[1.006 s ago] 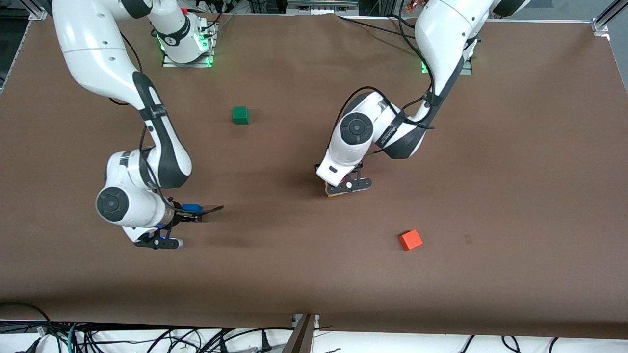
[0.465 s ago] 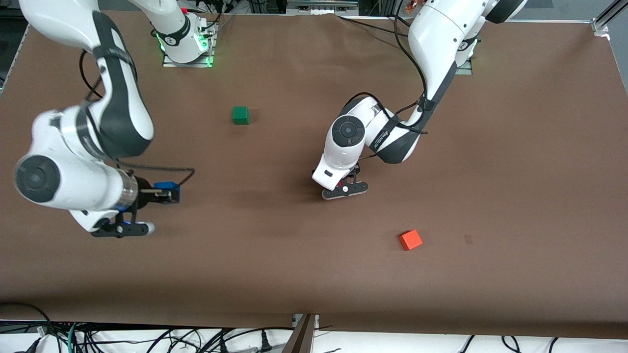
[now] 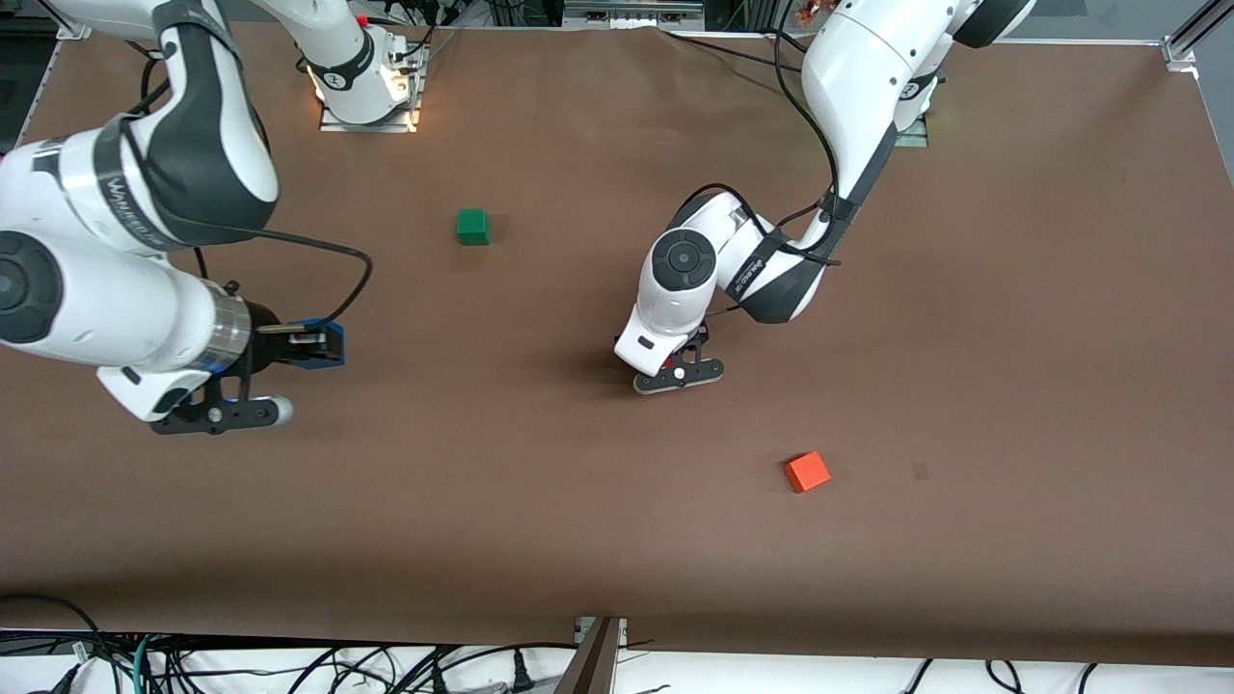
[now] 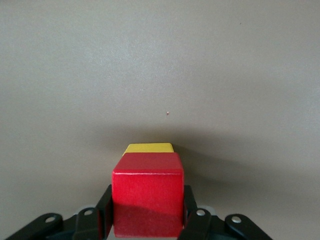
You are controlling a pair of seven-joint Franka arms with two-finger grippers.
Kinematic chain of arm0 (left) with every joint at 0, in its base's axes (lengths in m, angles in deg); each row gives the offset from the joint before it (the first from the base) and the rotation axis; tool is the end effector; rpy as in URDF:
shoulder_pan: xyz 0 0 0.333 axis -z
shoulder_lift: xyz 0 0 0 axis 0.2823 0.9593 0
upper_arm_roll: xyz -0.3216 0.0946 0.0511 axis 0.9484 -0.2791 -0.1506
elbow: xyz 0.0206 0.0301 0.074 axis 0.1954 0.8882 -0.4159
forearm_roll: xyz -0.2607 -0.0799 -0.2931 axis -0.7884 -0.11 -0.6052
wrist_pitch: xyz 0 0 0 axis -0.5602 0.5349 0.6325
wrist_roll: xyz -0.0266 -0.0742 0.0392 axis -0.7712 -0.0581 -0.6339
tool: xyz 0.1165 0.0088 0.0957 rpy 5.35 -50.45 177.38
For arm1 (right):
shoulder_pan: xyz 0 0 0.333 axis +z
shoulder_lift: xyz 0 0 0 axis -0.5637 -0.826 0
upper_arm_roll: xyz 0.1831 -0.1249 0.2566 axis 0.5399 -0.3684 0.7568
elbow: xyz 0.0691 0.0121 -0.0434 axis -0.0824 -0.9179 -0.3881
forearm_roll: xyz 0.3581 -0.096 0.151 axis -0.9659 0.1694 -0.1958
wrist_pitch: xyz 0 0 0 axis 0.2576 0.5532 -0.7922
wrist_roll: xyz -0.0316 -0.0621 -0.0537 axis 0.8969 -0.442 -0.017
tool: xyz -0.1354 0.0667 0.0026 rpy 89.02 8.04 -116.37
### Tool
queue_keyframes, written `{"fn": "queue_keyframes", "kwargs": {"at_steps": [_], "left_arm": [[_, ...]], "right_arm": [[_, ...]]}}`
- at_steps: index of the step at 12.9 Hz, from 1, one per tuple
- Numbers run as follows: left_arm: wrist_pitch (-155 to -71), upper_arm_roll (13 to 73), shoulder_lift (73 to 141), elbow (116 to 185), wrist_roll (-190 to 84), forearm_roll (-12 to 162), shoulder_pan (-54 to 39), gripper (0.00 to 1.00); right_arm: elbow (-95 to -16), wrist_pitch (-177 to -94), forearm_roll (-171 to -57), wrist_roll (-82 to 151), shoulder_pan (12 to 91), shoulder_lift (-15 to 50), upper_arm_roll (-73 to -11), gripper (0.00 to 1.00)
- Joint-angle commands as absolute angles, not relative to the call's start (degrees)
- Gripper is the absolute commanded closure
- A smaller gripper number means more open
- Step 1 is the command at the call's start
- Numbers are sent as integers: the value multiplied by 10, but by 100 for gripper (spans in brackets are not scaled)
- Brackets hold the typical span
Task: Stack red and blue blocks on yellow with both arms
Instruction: 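Carry the red cube onto the yellow cube while the right gripper grasps blue, then open the left gripper and lift away while the right gripper carries blue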
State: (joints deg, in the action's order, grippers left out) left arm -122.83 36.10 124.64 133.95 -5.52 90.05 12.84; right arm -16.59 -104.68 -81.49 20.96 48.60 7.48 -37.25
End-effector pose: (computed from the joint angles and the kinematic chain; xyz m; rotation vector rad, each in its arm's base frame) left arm 0.5889 -0.4619 0.2168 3.0725 0.3469 -0.0334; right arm 0.6923 0.1808 0.4719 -3.0915 -0.1371 0.2454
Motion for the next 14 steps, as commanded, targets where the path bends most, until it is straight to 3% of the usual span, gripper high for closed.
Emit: {"fn": "queue_keyframes", "kwargs": {"at_steps": [1,2,3,4,7,12,14], "left_arm": [[-1216,355,1252,1326,-40,927,137,100],[-1216,355,1252,1326,-40,927,137,100],[-1215,356,1252,1326,-32,925,137,67],[-1215,355,1250,1326,-16,927,136,1],[-1183,354,1233,1313,-14,926,126,0],[-1011,348,1205,1182,-154,927,31,0],[-982,352,1174,1173,-243,921,-34,0]], "right_arm": [[-153,-1054,-819,161,517,68,-373,73],[-153,-1056,-819,158,524,68,-373,72],[-153,-1056,-819,158,526,67,-373,71],[-153,-1056,-820,158,527,66,-373,71],[-153,-1058,-821,158,528,66,-373,71],[-155,-1103,-823,124,583,54,-362,71],[-155,-1155,-823,77,625,38,-362,71]]}}
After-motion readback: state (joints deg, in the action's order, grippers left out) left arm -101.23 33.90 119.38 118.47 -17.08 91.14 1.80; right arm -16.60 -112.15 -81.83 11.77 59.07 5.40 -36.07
